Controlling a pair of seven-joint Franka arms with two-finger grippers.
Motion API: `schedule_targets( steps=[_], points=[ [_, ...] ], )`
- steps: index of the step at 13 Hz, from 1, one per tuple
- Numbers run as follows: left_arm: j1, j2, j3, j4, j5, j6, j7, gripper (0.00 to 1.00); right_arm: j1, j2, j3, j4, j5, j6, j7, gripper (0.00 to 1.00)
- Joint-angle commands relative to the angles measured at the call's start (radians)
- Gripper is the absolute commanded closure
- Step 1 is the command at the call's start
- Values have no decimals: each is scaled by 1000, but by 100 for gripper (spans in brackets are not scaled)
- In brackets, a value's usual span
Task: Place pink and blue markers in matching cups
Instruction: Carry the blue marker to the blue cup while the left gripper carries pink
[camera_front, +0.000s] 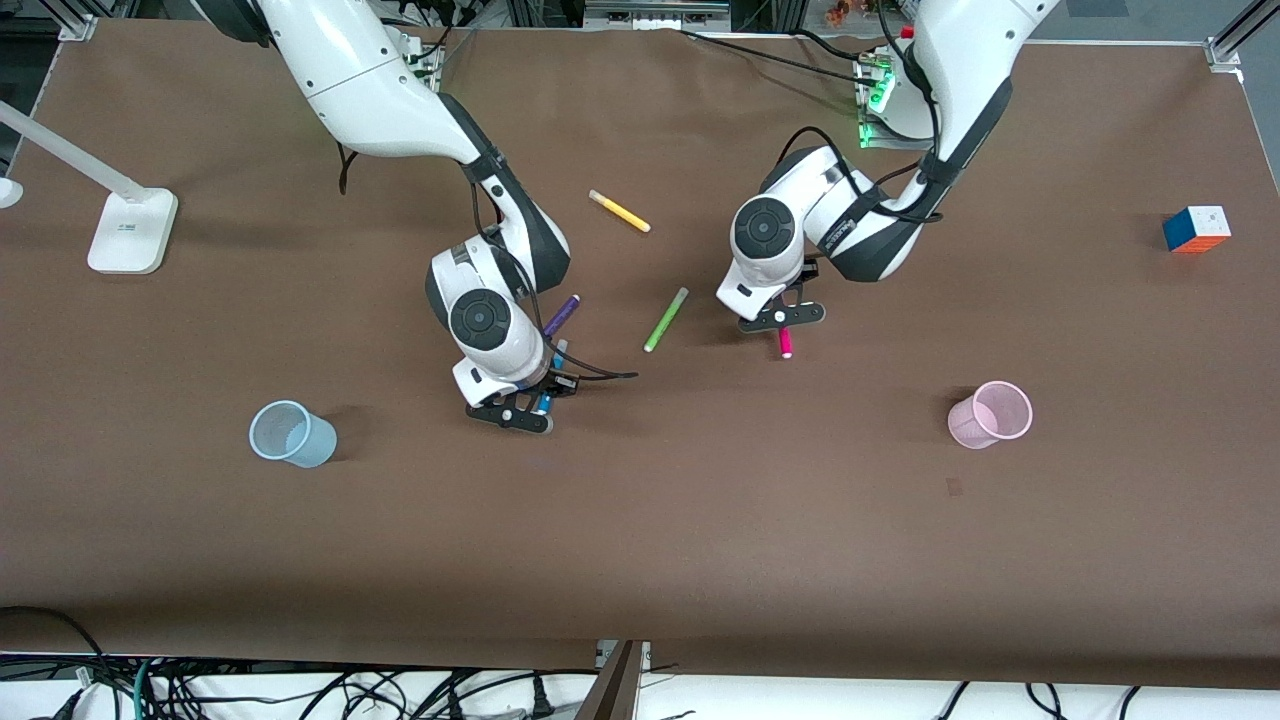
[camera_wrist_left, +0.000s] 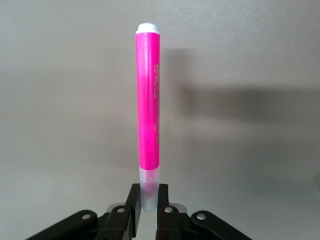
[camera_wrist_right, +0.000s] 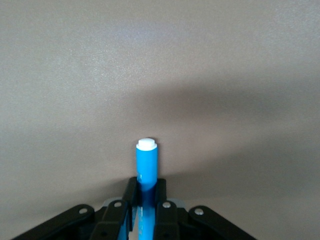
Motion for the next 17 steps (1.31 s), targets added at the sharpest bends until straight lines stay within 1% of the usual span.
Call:
schedule_targets(
  steps=[1, 3, 4, 6, 7, 8, 9, 11, 13, 15, 17],
  points=[
    [10, -3, 6, 116, 23, -202, 176, 100, -10, -53, -11, -9, 13, -97, -54, 100],
    [44, 3, 12, 226, 23, -388, 257, 100, -71, -123, -9, -11, 16, -192, -130, 100],
    [77, 3, 13, 271, 29, -465, 332, 100, -102, -157, -9, -9, 30, -239, -158, 100],
    [151, 14, 22, 328, 30, -567, 542, 100, -172, -209, -11, -5, 100, -309, -233, 100],
    [188, 16, 24, 340, 32, -586, 607, 100, -212, -224, -11, 9, 142, -351, -270, 100],
    [215, 16, 30, 342, 46, -604, 626, 100, -251, -240, -12, 18, 172, -394, -305, 100],
    [226, 17, 35, 344, 107, -629, 643, 100, -288, -246, -12, 32, 191, -427, -331, 100],
    [226, 31, 35, 344, 263, -667, 780, 100, -379, -246, -11, 82, 214, -514, -373, 100],
    [227, 37, 62, 344, 387, -670, 937, 100, -473, -223, -9, 144, 293, -592, -430, 100],
    [226, 61, 88, 344, 501, -670, 1044, 100, -536, -203, -9, 156, 347, -613, -456, 100],
    [226, 106, 96, 341, 611, -670, 1126, 100, -588, -180, -6, 156, 367, -616, -490, 100]
  ],
)
